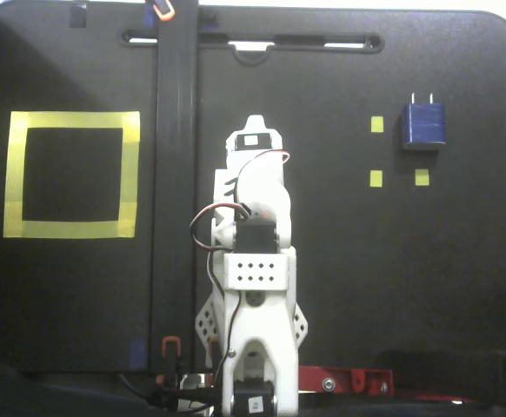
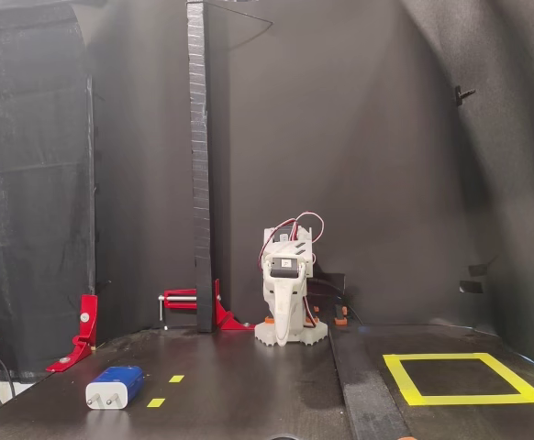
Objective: Grasp the block and place it in the designated area.
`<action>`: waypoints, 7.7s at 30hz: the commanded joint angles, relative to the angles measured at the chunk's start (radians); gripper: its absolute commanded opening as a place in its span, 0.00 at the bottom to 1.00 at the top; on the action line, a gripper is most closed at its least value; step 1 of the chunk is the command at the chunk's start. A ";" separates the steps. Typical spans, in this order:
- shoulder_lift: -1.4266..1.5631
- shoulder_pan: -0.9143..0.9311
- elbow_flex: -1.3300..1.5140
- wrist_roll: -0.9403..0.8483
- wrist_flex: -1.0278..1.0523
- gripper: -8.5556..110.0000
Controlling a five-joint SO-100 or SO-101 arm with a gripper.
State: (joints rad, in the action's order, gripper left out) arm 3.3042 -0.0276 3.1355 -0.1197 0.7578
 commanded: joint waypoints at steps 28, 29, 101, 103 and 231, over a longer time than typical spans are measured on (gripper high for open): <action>0.006 -0.009 0.006 -0.011 0.003 0.07; 0.006 -0.009 0.006 -0.011 0.003 0.07; 0.006 0.285 0.006 -0.026 -0.695 0.07; 0.006 0.347 0.006 -0.026 -0.680 0.07; -2.091 0.744 -2.184 -2.244 0.776 0.07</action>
State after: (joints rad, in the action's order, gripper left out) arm 1.2057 0.7164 0.9879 -2.3163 1.5094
